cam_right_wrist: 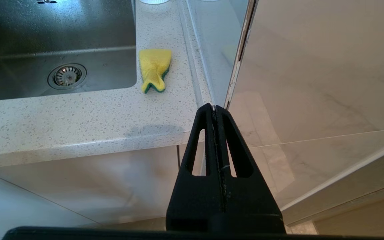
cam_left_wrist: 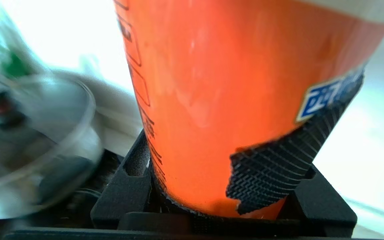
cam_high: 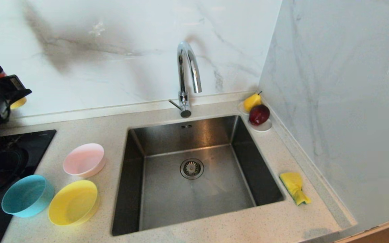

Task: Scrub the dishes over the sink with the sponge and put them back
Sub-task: Squeeze it onto the sponge

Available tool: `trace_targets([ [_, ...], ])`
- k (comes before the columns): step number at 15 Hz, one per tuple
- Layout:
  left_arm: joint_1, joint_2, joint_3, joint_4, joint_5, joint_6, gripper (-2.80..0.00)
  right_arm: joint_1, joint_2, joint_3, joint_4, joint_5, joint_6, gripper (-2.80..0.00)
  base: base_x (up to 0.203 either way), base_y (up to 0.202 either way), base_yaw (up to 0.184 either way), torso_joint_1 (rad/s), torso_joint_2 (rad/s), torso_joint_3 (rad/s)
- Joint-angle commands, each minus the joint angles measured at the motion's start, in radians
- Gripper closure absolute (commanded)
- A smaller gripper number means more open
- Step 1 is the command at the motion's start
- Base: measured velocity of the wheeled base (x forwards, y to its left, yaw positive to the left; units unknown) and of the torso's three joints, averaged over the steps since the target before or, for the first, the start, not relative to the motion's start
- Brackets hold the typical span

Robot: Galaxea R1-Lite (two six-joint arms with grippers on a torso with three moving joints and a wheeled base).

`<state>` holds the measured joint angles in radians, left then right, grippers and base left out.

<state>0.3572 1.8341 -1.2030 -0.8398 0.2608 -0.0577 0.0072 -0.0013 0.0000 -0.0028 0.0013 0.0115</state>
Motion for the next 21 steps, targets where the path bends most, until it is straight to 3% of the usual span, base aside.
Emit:
trace_targets([
  [1, 0.0, -0.233, 0.033, 0.095, -0.018, -0.002, 0.0, -0.001, 0.0, 0.0, 0.0, 0.0, -0.001, 0.0, 0.0, 0.0, 0.0, 0.0, 0.0, 0.0],
  [6, -0.005, -0.54, 0.062, 0.42, -0.13, -0.002, 0.0, 0.0, 0.0, 0.0, 0.0, 0.0, -0.001, 0.0, 0.0, 0.0, 0.0, 0.0, 0.0, 0.0],
  [11, -0.007, -0.745, 0.034, 0.654, -0.341, 0.018, 0.0, 0.0, 0.0, 0.0, 0.0, 0.0, -0.001, 0.0, 0.0, 0.0, 0.0, 0.0, 0.0, 0.0],
  [14, -0.007, -0.829, 0.031, 0.817, -0.481, 0.139, 0.0, 0.0, 0.0, 0.0, 0.0, 0.0, -0.001, 0.0, 0.0, 0.0, 0.0, 0.0, 0.0, 0.0],
  [16, -0.041, -0.844, 0.033, 0.877, -0.525, 0.199, 0.0, 0.0, -0.002, 0.0, 0.0, 0.0, 0.0, 0.0, 0.0, 0.0, 0.0, 0.0, 0.0, 0.0],
  [19, -0.166, -0.834, 0.032, 0.925, -0.534, 0.399, 0.0, 0.0, 0.0, 0.0, 0.0, 0.0, -0.001, 0.0, 0.0, 0.0, 0.0, 0.0, 0.0, 0.0],
  [21, -0.246, -0.819, 0.03, 0.922, -0.498, 0.51, 0.0, 0.0, 0.0, 0.0, 0.0, 0.0, 0.0, 0.0, 0.0, 0.0, 0.0, 0.0, 0.0, 0.0],
])
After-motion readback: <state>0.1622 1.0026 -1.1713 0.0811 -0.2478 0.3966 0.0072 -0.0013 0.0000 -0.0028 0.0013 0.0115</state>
